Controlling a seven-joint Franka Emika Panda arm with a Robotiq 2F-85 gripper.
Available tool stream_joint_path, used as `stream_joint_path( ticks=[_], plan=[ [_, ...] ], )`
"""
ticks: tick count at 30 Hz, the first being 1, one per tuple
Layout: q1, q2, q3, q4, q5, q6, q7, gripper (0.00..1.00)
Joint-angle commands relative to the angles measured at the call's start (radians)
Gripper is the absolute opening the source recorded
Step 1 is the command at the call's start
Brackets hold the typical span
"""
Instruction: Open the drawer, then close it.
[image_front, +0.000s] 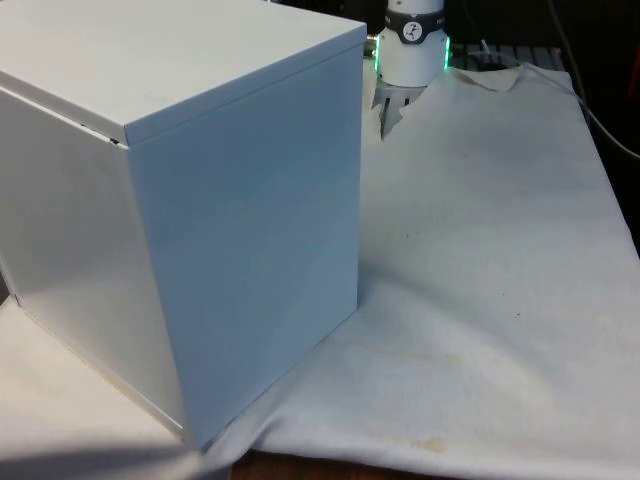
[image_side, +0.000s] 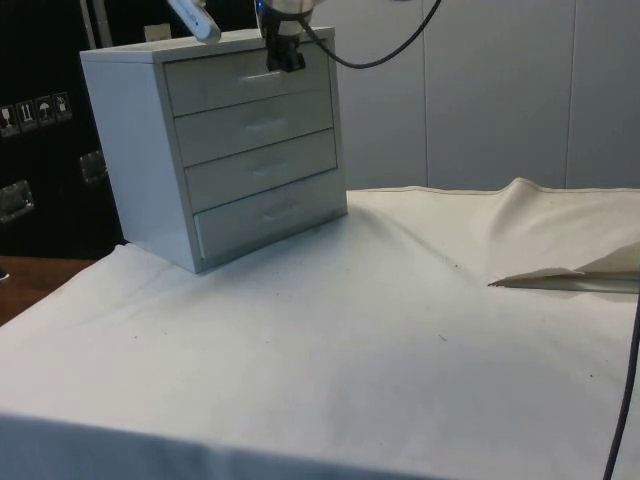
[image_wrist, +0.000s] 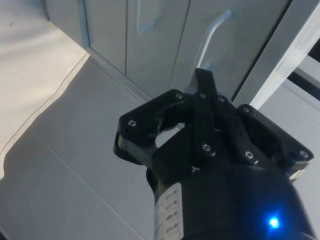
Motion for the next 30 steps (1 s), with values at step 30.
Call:
stream_joint_path(
  ticks=[30],
  plan=[
    [0.006, -0.077, 0.071, -0.071, -0.003, -0.09, 0.031, 0.37]
  ],
)
